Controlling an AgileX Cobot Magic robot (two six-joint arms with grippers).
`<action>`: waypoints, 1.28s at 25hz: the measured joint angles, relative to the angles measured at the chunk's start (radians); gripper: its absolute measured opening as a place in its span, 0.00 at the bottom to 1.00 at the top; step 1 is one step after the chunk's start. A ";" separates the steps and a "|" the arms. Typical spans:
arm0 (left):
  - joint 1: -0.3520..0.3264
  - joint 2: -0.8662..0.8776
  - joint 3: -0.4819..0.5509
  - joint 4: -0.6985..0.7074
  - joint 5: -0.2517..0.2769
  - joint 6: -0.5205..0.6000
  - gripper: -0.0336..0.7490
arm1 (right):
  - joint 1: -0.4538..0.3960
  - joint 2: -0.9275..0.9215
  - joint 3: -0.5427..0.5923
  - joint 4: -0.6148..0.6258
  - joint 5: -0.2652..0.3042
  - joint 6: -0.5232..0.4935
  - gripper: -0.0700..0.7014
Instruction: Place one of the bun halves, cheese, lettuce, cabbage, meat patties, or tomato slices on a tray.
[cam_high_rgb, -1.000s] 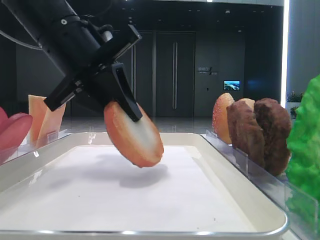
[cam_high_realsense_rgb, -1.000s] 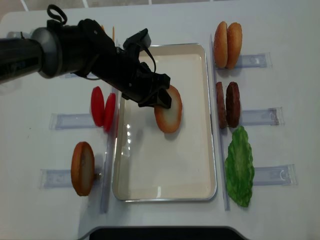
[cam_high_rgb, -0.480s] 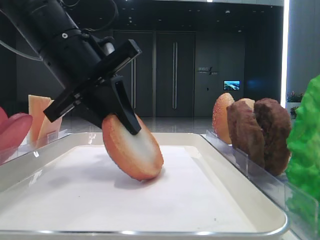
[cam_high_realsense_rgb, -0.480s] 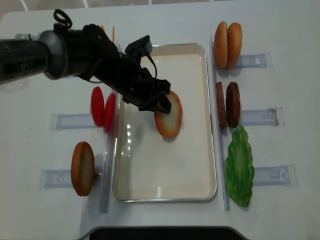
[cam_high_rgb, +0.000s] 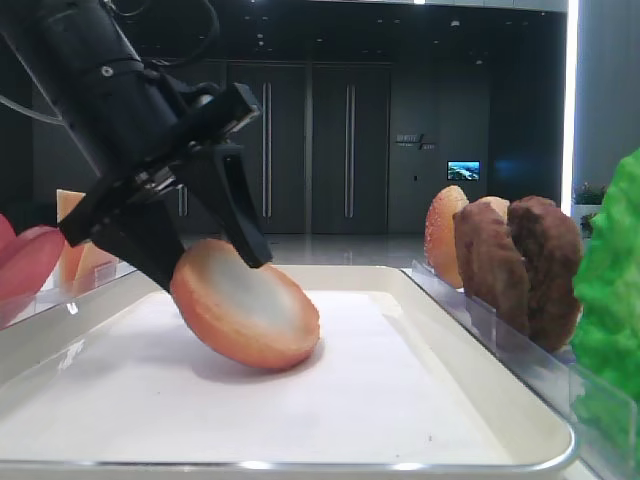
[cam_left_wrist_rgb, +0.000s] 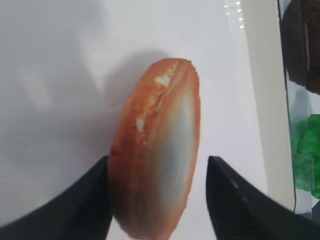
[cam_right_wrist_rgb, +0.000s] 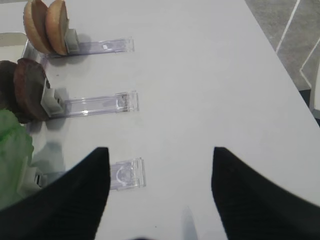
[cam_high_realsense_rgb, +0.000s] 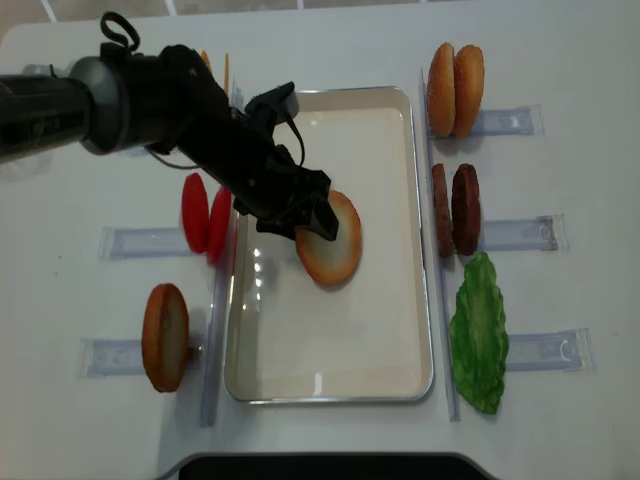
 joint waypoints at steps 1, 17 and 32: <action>0.005 -0.016 0.000 0.034 0.008 -0.030 0.60 | 0.000 0.000 0.000 0.000 0.000 0.000 0.64; 0.010 -0.144 -0.361 0.719 0.452 -0.578 0.61 | 0.000 0.000 0.000 0.000 0.000 0.000 0.64; 0.508 -0.203 -0.345 0.861 0.462 -0.450 0.60 | 0.000 0.000 0.000 0.000 0.000 0.000 0.63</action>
